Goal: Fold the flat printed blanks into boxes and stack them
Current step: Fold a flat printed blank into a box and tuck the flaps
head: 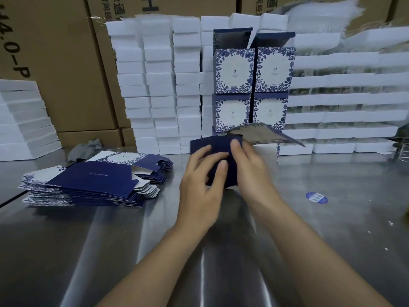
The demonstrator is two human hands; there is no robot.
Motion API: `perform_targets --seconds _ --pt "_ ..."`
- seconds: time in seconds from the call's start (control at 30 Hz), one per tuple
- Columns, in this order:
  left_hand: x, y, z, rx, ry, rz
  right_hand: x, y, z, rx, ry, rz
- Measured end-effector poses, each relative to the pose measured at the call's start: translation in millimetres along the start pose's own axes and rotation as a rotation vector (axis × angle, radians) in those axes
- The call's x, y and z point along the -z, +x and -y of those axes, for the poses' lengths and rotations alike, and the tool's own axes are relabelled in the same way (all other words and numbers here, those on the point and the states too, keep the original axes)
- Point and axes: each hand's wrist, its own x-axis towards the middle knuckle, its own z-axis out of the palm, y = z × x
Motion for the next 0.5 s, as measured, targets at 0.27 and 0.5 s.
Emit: perform_targets --seconds 0.27,0.5 --pt "9 6 -1 0.19 0.04 -0.088 1 -5 -6 0.008 -0.101 0.016" --pt "14 15 7 0.227 -0.088 -0.12 -4 -12 -1 -0.007 -0.27 0.162"
